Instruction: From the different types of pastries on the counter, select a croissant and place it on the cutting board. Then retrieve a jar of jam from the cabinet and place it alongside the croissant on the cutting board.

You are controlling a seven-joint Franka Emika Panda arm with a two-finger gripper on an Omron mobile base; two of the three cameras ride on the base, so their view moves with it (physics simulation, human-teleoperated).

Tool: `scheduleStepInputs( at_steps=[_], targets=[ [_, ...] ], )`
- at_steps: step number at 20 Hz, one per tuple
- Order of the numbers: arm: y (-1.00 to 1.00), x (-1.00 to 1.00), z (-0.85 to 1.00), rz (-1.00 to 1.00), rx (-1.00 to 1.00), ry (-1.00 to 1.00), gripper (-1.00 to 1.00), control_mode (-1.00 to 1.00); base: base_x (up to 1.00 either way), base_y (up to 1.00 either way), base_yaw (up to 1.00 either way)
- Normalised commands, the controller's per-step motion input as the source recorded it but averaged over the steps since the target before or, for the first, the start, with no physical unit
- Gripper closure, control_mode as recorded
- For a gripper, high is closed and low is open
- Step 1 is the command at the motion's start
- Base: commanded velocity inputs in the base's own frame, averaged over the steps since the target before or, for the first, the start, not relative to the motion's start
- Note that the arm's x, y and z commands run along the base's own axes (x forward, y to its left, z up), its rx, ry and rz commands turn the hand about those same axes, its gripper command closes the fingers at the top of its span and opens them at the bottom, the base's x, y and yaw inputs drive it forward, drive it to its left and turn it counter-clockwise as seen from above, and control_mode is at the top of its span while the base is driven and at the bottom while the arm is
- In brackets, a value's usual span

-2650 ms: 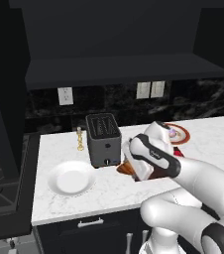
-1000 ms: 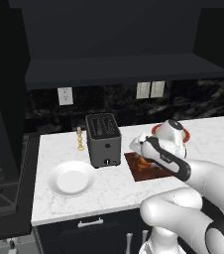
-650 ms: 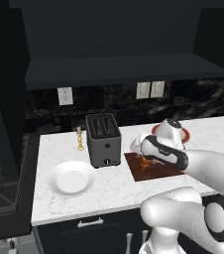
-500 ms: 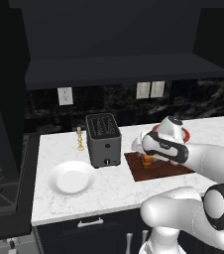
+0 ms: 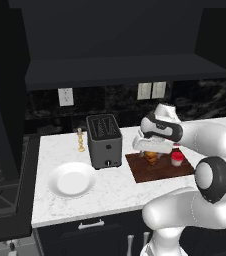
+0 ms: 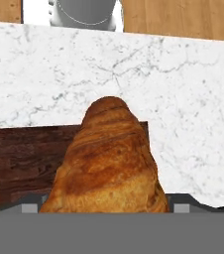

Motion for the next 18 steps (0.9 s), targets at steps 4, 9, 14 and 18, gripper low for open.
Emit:
scheduleStepInputs(
  at_steps=[4, 9, 14, 18],
  targets=[
    [0.00, 0.00, -0.01, 0.17, -0.16, 0.04, 1.00, -1.00, 0.00, 0.00, 0.00],
    [-0.16, 0.03, -0.27, 0.15, -0.10, 0.00, 1.00, -1.00, 0.00, 0.00, 0.00],
    [-0.18, 0.00, -0.22, 0.12, -0.03, 0.00, 1.00, -1.00, 0.00, 0.00, 0.00],
    [-0.25, -0.01, -0.20, 0.08, 0.00, 0.00, 1.00, -1.00, 0.00, 0.00, 0.00]
  ],
)
